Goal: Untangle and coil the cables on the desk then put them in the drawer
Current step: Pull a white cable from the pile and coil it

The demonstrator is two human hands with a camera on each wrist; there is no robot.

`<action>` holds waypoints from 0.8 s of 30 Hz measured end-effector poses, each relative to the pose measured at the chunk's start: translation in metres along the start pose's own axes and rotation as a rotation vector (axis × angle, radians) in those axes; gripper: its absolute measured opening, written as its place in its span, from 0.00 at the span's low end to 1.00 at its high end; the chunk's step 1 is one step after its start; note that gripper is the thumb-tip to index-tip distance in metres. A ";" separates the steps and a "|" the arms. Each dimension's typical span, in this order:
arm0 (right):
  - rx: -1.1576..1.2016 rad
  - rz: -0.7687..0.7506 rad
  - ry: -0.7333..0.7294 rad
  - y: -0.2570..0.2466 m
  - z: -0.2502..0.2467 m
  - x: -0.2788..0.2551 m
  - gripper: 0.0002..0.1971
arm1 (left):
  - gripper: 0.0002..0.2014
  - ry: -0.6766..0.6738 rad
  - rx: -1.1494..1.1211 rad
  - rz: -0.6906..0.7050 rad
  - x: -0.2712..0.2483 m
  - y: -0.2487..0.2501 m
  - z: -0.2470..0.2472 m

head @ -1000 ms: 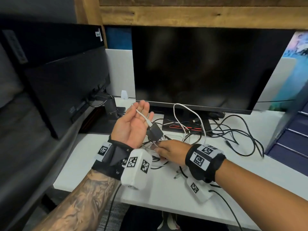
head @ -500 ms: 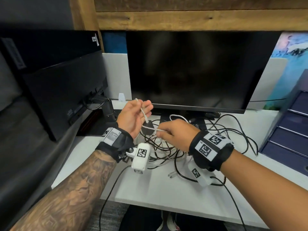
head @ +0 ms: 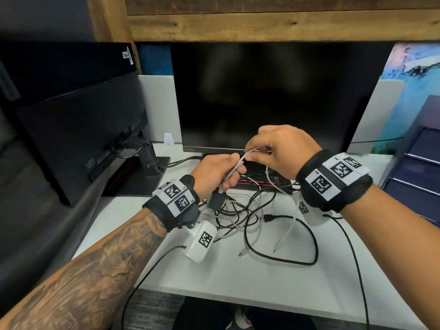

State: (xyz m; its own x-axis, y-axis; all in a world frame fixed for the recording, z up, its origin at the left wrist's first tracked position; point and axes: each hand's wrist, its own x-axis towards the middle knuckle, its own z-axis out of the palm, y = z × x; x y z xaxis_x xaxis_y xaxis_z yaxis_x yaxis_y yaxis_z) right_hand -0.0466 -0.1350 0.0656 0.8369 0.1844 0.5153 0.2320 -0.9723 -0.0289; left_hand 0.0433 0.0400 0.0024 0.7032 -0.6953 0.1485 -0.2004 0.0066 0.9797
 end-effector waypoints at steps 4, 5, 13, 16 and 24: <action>-0.060 0.000 0.052 0.012 0.005 -0.006 0.14 | 0.17 -0.071 -0.093 -0.042 -0.002 0.008 0.001; -0.063 0.008 0.061 0.015 0.009 -0.007 0.15 | 0.16 -0.098 -0.119 -0.052 -0.002 0.011 0.000; 0.404 0.276 -0.064 0.016 0.066 -0.014 0.12 | 0.11 -0.111 -0.559 -0.005 0.003 0.031 0.003; 0.510 0.391 -0.161 -0.001 0.080 -0.017 0.09 | 0.10 -0.081 -0.682 0.042 0.009 0.037 0.006; 0.761 0.395 -0.307 -0.028 0.112 -0.032 0.13 | 0.10 0.014 -0.844 0.125 0.027 0.048 -0.001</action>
State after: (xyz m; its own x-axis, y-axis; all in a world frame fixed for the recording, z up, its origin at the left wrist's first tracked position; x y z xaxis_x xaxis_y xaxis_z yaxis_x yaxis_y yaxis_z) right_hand -0.0250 -0.0972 -0.0459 0.9949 -0.0054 0.1003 0.0741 -0.6352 -0.7688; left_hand 0.0536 0.0224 0.0539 0.7192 -0.6450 0.2581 0.2944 0.6195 0.7277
